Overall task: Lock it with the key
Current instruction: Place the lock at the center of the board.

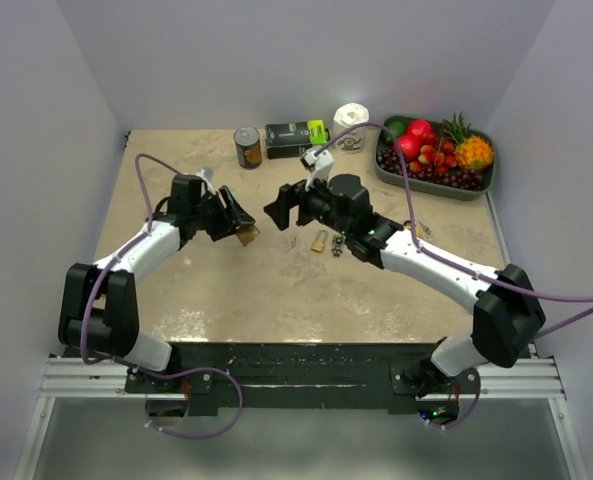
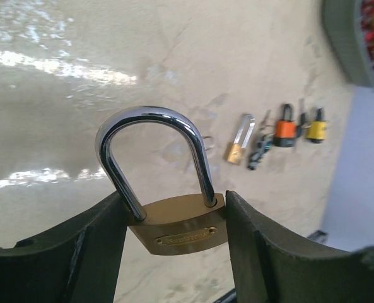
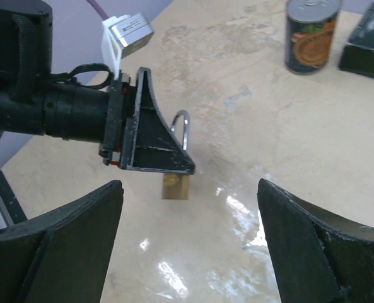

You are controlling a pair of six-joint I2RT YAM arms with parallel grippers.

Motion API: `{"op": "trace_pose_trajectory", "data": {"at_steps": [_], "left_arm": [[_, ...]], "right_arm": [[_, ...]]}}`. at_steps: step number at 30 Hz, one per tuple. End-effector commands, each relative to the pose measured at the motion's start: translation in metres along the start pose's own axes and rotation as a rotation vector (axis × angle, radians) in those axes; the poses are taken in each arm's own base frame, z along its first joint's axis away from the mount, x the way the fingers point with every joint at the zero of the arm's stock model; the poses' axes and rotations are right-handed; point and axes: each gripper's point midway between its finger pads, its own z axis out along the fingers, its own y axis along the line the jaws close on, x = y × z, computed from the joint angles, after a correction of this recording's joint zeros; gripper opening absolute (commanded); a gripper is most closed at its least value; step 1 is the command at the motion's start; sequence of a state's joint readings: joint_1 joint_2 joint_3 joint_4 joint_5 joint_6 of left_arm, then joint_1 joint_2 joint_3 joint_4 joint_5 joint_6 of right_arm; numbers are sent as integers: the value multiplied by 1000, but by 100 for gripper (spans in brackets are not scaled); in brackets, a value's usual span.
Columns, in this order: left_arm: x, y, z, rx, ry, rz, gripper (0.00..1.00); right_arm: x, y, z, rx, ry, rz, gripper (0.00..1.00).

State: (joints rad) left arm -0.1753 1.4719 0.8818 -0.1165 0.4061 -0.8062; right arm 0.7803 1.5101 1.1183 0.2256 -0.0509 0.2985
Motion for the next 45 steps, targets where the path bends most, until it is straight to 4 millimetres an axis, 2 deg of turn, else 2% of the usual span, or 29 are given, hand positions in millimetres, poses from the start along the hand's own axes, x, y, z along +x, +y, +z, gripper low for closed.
{"op": "trace_pose_trajectory", "data": {"at_steps": [1,2,4,5,6,8,10,11,12,14,15,20,24,27,34,39,41,45], "left_arm": [[-2,12,2,-150,56,216,0],[1,21,7,-182,79,234,0],[-1,27,9,-226,83,257,0],[-1,34,13,-256,96,278,0],[-4,29,15,-259,94,297,0],[-2,36,22,-295,123,325,0],[-2,28,28,-305,132,367,0],[0,33,33,-328,147,394,0],[1,23,37,-324,149,425,0],[8,32,44,-382,187,452,0],[10,28,47,-383,194,467,0],[18,36,61,-427,225,478,0],[14,31,72,-428,220,486,0],[19,30,82,-424,236,496,0],[36,49,97,-456,284,487,0],[38,49,102,-458,290,486,1],[40,49,104,-454,297,485,3],[45,53,104,-462,312,483,21]], "right_arm": [[-3,-43,-20,84,30,22,93],[-9,-61,-25,123,23,42,94],[-9,-78,-31,160,35,64,97],[-14,-92,-35,193,26,68,98],[-14,-98,-38,206,29,66,99],[-18,-111,-45,235,22,65,99],[-15,-117,-50,252,32,68,99],[-14,-123,-52,264,31,74,99],[-16,-124,-56,270,24,76,99],[-11,-127,-60,279,28,85,99],[-13,-126,-63,275,20,88,99],[-8,-129,-70,288,17,91,99],[-9,-131,-74,290,8,93,99],[-8,-130,-76,282,5,95,99],[-5,-137,-83,305,16,84,99],[-3,-139,-85,309,17,86,99],[-3,-141,-86,312,18,87,99],[-5,-142,-88,317,12,86,99]]}}
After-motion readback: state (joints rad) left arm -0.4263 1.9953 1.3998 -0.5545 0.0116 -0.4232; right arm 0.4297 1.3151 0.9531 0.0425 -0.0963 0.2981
